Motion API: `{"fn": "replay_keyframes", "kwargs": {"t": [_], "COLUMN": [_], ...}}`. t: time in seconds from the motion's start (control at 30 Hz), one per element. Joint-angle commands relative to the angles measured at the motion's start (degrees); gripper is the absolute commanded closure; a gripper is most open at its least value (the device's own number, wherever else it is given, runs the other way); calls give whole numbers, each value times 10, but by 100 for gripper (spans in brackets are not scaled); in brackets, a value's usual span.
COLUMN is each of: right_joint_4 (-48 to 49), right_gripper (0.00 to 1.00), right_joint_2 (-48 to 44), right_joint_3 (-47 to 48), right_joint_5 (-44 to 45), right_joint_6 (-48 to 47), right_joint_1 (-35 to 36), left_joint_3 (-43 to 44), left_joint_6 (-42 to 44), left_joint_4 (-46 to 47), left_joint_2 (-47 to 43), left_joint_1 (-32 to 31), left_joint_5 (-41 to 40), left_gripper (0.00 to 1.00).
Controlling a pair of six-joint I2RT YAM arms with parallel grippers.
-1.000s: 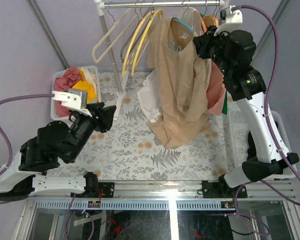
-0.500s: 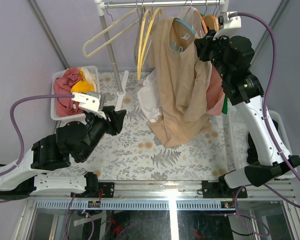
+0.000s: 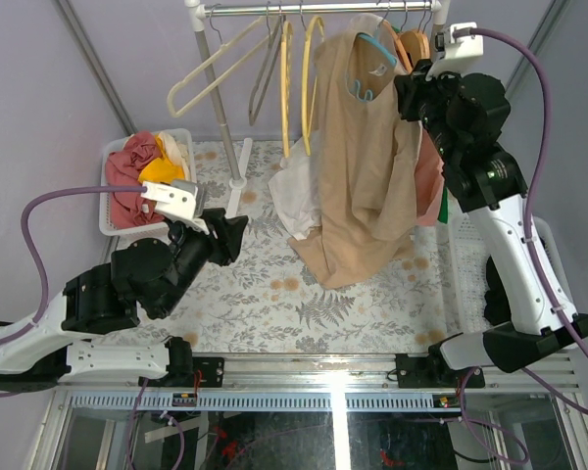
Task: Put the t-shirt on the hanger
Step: Place the hanger at the clothesline.
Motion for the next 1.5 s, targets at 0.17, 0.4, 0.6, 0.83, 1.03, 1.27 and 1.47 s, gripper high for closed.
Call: {"fn": "replay_keyframes", "kwargs": {"t": [0.17,0.4,0.6,0.83,1.03,1.27,1.47], "right_joint_4": [140,153,148,145,144,132,127], "right_gripper": [100,100,100,100,100,100,100], "right_joint_2": [-91,-101,-55,4,23,48,55], "right_joint_3": [-65,-77,-36,12,16,31,21], "right_joint_5": [21,31,19,11,9,3,0], "right_joint_6": [-12,-19,-21,-25,-24,-30,-31], "right_joint_1": [-1,-2,-1,-1,-1,-2,-2], "left_joint_3": [-10,-13,-17,-32,-68,-80,-102], "left_joint_6": [-7,-10,-13,-26,-43,-55,-64], "left_joint_4": [24,24,25,27,43,51,71], "left_joint_2": [-11,-9,-8,-6,-5,6,7], "left_joint_1": [3,2,2,3,2,3,2], "left_joint_5": [2,3,3,13,29,40,43], "left_gripper": [55,56,56,56,56,56,56]}}
